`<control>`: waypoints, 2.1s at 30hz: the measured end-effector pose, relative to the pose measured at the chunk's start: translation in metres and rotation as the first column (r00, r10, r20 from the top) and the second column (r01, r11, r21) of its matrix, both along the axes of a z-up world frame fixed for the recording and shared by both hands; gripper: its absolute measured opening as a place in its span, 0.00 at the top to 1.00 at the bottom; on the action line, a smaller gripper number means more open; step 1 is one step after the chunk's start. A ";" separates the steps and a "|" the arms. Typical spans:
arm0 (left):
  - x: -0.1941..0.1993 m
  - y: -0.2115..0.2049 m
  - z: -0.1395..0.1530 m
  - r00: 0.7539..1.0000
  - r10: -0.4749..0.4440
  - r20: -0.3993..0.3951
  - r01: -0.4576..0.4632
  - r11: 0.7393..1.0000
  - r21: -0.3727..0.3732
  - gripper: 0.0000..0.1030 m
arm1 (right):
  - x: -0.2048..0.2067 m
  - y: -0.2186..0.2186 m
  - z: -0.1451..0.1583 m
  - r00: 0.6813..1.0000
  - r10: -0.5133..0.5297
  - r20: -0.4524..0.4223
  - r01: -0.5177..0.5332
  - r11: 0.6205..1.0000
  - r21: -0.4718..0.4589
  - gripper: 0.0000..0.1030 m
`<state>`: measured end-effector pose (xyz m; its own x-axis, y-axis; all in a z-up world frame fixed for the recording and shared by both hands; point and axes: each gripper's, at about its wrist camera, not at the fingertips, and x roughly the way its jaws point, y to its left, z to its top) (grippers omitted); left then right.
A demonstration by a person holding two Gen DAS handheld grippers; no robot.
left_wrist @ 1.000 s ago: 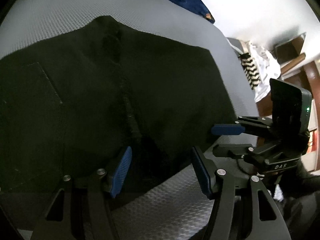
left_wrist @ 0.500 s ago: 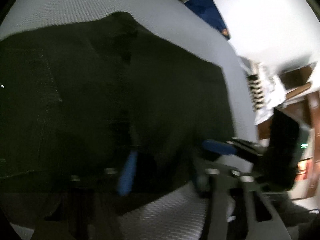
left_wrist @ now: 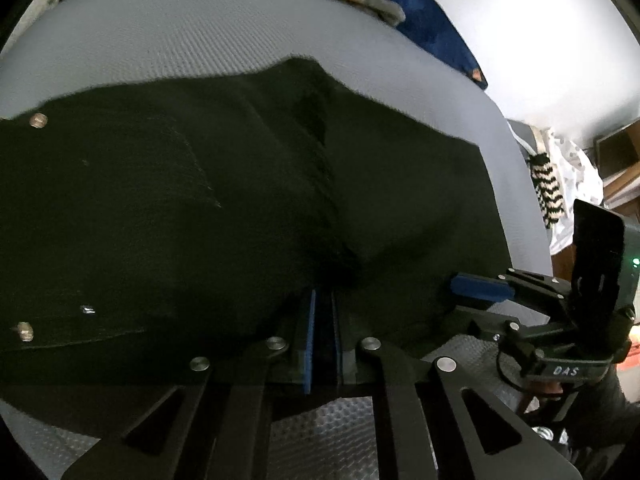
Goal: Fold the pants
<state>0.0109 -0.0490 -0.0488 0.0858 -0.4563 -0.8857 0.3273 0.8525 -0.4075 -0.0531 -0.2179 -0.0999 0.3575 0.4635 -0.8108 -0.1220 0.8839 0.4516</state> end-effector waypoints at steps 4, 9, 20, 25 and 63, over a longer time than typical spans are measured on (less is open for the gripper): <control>0.000 0.017 0.014 0.997 0.027 0.070 -0.027 1.000 0.000 0.90 | 0.006 0.001 0.009 0.999 -0.020 0.036 0.022 0.999 -0.042 0.56; 0.004 0.049 0.028 0.980 0.102 0.169 -0.112 0.992 0.052 0.83 | 0.018 0.009 0.013 0.997 -0.032 0.076 0.043 0.988 -0.148 0.56; 0.025 0.137 0.038 0.936 0.278 0.218 -0.308 0.944 0.119 0.70 | 0.039 0.077 0.000 0.989 0.119 0.085 -0.093 0.961 -0.262 0.56; 0.027 0.169 0.035 0.917 0.346 0.200 -0.372 0.922 0.108 0.61 | 0.059 0.089 0.005 0.986 0.148 0.071 -0.138 0.982 -0.125 0.56; 0.062 0.252 0.010 0.951 0.308 0.035 -0.302 0.947 -0.110 0.39 | 0.124 0.010 0.047 0.974 -0.203 0.102 0.219 0.957 -0.191 0.47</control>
